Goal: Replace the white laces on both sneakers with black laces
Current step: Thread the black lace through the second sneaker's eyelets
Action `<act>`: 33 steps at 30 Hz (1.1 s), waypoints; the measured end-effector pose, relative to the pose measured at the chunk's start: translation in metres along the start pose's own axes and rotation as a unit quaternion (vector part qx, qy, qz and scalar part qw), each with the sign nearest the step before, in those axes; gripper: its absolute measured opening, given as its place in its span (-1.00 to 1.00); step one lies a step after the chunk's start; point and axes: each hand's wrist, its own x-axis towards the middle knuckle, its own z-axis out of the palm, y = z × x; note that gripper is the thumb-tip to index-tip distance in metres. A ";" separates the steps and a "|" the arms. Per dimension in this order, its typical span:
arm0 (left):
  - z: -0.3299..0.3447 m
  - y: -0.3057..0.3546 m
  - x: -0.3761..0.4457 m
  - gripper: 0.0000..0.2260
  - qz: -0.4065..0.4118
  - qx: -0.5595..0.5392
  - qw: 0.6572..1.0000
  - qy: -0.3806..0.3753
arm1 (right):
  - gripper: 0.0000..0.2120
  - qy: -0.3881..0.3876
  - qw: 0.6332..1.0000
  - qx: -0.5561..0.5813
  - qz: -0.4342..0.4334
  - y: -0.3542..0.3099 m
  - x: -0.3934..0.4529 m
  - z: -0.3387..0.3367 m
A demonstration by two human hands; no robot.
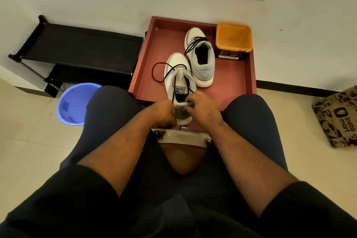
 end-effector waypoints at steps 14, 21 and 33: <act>-0.008 -0.013 0.022 -0.87 -0.052 -0.319 0.923 0.207 | -0.74 -0.007 0.998 0.054 0.022 0.003 0.002 0.004; 0.002 -0.021 0.033 -0.92 -0.085 -0.176 0.968 0.157 | -0.74 -0.012 0.998 0.049 0.031 0.004 0.002 0.006; 0.013 -0.018 0.037 -0.91 -0.143 -0.176 0.971 0.070 | -0.76 0.000 0.997 0.060 0.045 0.004 0.003 0.005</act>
